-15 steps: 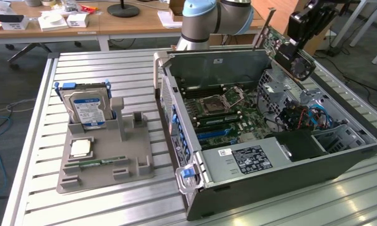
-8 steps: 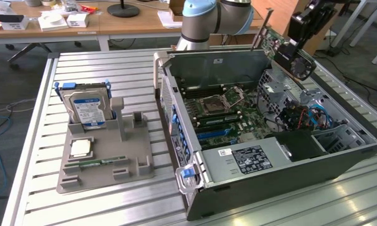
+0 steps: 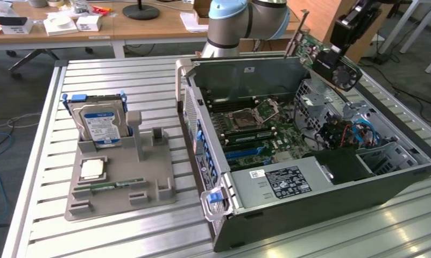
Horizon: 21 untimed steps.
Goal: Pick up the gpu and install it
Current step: 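Insert the gpu into the slot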
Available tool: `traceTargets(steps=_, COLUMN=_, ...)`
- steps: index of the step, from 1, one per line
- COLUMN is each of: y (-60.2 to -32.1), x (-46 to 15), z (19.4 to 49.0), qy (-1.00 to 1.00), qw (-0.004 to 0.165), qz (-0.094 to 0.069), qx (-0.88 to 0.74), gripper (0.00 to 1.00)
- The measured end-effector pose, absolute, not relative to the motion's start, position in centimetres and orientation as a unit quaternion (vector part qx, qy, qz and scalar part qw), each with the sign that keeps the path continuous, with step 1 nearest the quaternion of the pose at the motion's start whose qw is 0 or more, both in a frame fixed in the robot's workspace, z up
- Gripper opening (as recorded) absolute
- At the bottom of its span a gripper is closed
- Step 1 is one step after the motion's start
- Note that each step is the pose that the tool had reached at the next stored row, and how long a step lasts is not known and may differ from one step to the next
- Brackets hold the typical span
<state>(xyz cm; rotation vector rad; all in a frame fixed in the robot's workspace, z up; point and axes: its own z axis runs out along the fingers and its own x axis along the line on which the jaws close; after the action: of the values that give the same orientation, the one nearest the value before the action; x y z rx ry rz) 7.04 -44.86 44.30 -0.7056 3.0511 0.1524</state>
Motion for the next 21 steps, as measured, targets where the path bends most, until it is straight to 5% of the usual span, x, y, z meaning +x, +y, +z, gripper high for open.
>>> traceTargets(steps=21, y=-44.86, x=7.04, z=44.30, qy=0.929, qw=-0.005, qz=0.045, qx=-0.368, gripper=0.25)
